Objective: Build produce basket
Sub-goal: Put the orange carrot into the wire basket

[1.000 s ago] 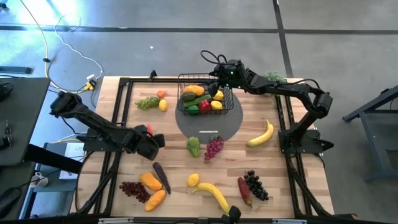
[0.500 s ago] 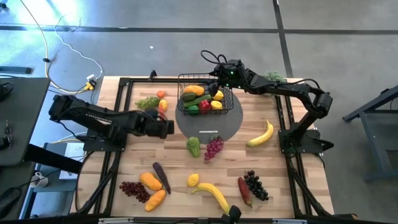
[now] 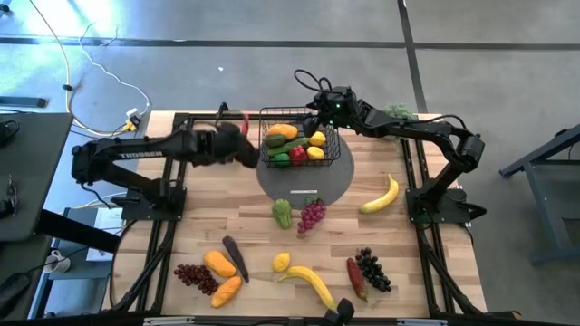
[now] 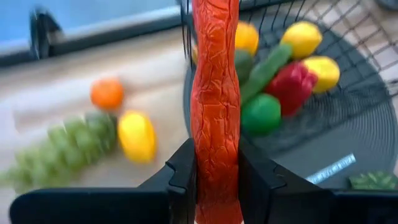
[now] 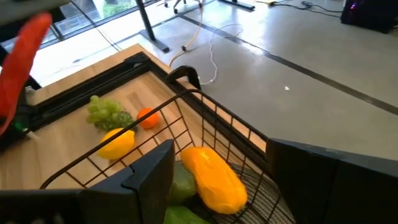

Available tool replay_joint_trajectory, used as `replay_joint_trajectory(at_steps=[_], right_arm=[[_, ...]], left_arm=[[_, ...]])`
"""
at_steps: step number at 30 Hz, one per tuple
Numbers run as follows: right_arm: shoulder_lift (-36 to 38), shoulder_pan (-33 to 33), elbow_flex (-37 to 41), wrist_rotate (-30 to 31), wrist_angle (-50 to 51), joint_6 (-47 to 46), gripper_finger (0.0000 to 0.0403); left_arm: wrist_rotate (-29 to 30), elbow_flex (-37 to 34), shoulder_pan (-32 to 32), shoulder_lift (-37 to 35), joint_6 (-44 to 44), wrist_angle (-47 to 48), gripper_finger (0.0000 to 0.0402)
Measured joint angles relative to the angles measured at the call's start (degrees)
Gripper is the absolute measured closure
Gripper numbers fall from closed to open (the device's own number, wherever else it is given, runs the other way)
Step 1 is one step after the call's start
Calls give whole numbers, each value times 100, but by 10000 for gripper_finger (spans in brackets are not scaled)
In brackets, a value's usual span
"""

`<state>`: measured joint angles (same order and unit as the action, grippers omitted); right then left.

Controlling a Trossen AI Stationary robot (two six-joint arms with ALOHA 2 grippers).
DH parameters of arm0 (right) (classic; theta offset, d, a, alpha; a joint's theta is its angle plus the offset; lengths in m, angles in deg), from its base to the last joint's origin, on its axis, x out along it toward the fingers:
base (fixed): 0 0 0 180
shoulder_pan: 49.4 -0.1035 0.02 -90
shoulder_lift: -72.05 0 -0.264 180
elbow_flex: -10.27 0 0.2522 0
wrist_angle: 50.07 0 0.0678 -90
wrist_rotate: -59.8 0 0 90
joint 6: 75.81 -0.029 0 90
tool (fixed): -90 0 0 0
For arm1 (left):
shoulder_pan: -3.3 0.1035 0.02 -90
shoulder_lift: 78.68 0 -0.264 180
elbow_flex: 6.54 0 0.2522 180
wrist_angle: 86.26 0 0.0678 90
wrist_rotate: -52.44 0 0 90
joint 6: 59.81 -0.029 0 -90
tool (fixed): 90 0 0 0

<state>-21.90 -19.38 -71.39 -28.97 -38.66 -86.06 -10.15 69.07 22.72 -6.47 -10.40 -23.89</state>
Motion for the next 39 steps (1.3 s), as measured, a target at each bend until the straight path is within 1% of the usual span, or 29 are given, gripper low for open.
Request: replay_joint_trajectory(at_steps=[3, 9, 17, 20, 25, 29, 35, 39], right_arm=[[0, -2, 0, 176, 0, -48, 169], [0, -4, 0, 613, -2, -858, 169], [0, -16, 0, 630, 0, -1536, 169], [0, -17, 0, 676, 95, -1776, 169], [0, -76, 0, 1291, 838, -2406, 169], [0, -131, 0, 1432, 1304, -2715, 169], [0, -299, 0, 1557, 1373, -2912, 169], [54, -421, 0, 1863, 1409, -3036, 169]], left_arm=[[-242, 145, 437, 0, -856, -380, 336], [-1201, 162, 1280, 0, -2239, -1438, 335], [-2150, 162, 2082, 28, -3766, -2508, 334], [-2540, 162, 2248, 148, -3996, -2794, 334], [-3201, 162, 2333, 538, -4315, -3202, 333], [-3620, 162, 2326, 921, -4637, -3395, 333], [-3926, 162, 2326, 1430, -4895, -3496, 331], [-3949, 162, 2326, 1715, -5070, -3514, 331]])
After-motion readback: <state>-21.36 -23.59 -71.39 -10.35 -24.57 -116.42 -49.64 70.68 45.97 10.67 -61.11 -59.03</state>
